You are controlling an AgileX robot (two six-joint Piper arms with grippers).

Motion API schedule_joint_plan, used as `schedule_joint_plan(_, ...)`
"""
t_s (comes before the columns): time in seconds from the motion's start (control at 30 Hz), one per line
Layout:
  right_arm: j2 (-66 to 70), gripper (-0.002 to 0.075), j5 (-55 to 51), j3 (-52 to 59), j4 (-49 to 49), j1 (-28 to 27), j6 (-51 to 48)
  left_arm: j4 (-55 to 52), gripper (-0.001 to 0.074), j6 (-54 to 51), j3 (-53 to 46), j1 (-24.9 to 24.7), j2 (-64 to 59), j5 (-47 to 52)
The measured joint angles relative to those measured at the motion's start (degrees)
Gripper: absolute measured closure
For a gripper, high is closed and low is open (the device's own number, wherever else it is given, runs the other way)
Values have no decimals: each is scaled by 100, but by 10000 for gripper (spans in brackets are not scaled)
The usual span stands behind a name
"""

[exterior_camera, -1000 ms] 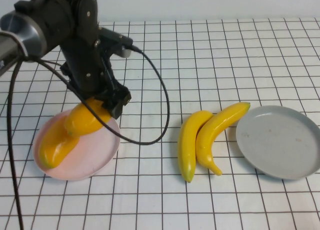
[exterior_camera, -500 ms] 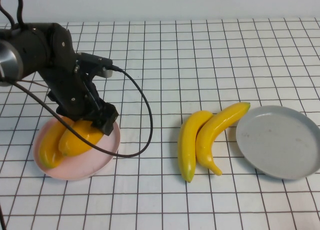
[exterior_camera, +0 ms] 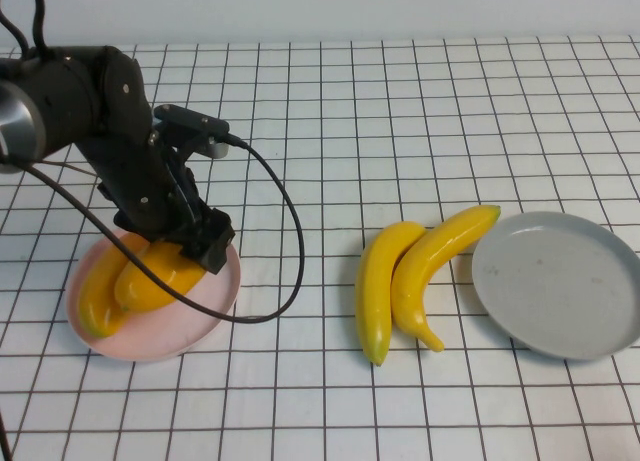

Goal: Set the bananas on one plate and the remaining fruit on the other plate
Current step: Put one type of fruit in the left plate, then put another type of fruit in the right plate

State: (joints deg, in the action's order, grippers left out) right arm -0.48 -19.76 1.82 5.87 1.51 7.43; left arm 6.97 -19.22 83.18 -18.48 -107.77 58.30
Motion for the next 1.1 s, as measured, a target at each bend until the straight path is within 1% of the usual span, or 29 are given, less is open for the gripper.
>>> schedule_joint_plan(0.27,0,742,-13,0,0,0,0,0,230,94,0,12,0,17)
schedule_joint_plan(0.3,0,742,-13,0,0,0,0,0,208,201,0,12,0,17)
schedule_joint_plan(0.4,0,742,-13,0,0,0,0,0,106,445,0,12,0,17)
schedule_joint_plan(0.43,0,742,-13,0,0,0,0,0,87,467,0,12,0,17)
schedule_joint_plan(0.5,0,742,-13,0,0,0,0,-25,71,505,0,12,0,17)
schedule_joint_plan(0.7,0,742,-13,0,0,0,0,-131,76,635,0,-1,114,17)
schedule_joint_plan(0.77,0,742,-13,0,0,0,0,-180,120,743,-30,-44,279,17)
schedule_joint_plan(0.83,0,742,-13,0,0,0,0,-190,232,804,-174,-104,529,-64)
schedule_joint_plan(0.87,0,742,-13,0,0,0,0,-190,325,822,-327,-144,700,-165)
schedule_joint_plan(0.93,0,742,-13,0,0,0,0,-86,537,825,-814,-184,1084,-494)
schedule_joint_plan(0.97,0,742,-13,0,0,0,0,0,594,825,-1070,-194,1256,-719)
schedule_joint_plan(1.0,0,742,-13,0,0,0,0,94,643,825,-1422,-194,1480,-988)
schedule_joint_plan(1.03,0,742,-13,0,0,0,0,184,675,825,-1790,-194,1715,-1273)
schedule_joint_plan(1.1,0,743,-13,0,0,0,0,305,710,825,-2494,-194,2229,-1759)
